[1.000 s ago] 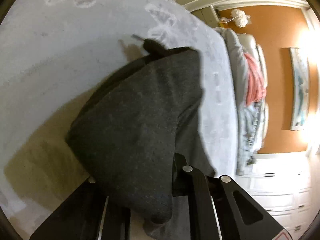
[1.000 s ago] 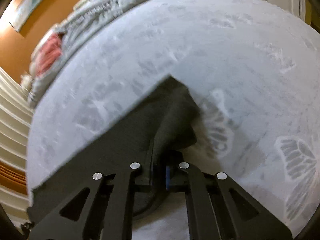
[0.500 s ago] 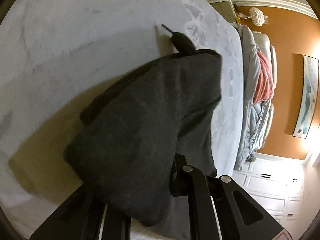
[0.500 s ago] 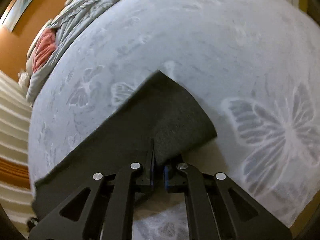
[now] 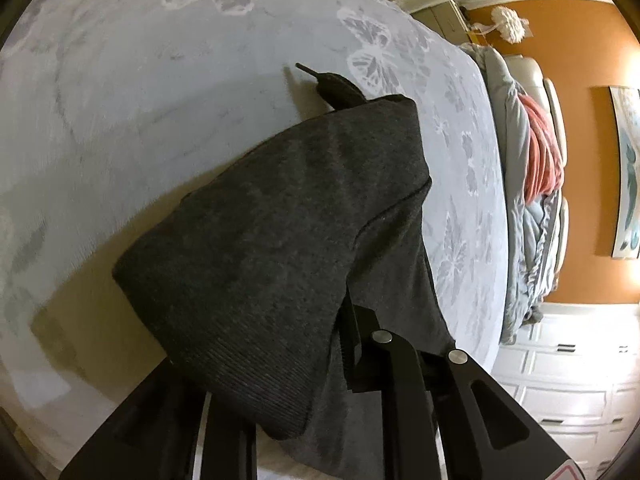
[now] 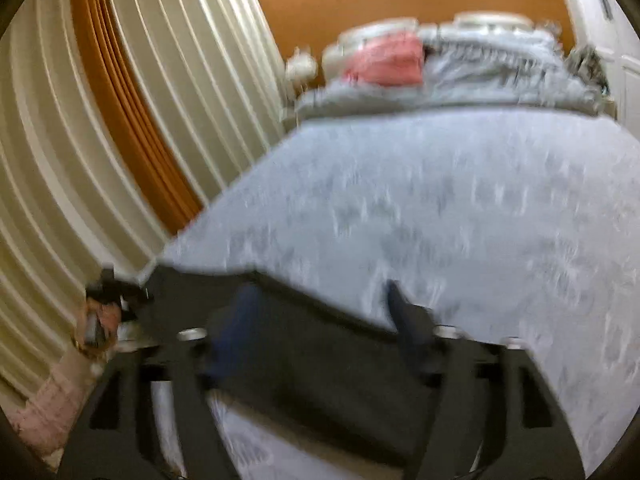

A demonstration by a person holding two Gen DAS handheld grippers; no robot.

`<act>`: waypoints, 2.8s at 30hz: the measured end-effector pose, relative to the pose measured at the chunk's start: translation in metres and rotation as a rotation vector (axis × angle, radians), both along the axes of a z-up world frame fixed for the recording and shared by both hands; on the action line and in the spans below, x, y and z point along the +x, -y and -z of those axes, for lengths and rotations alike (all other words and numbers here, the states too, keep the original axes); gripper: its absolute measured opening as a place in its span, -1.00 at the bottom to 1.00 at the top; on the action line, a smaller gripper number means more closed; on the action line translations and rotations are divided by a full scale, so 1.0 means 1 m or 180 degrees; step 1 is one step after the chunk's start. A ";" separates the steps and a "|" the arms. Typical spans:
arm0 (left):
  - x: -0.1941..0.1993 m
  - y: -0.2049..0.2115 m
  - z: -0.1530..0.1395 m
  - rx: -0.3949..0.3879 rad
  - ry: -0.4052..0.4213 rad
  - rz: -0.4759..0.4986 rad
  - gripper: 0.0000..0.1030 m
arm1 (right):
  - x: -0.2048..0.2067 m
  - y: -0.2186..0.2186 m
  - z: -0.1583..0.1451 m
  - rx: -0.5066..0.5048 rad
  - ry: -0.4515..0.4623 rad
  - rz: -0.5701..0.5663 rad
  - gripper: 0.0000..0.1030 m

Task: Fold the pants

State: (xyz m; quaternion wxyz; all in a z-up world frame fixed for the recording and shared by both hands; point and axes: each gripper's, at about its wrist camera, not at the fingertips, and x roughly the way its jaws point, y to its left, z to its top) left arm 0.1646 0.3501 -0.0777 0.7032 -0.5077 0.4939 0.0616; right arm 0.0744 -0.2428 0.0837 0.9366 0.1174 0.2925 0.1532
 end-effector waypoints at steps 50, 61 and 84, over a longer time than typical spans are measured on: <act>-0.061 0.310 -0.116 0.0499 0.1618 0.2757 0.32 | 0.002 0.058 0.085 -0.0039 -0.0850 0.0899 0.73; -0.049 0.232 -0.150 0.1189 0.1855 0.1626 0.62 | 0.023 0.012 0.159 0.0380 -0.1698 0.0244 0.74; -0.026 0.278 -0.048 0.1012 0.0609 0.2175 0.67 | -0.006 0.072 0.128 0.0071 -0.1479 0.0584 0.07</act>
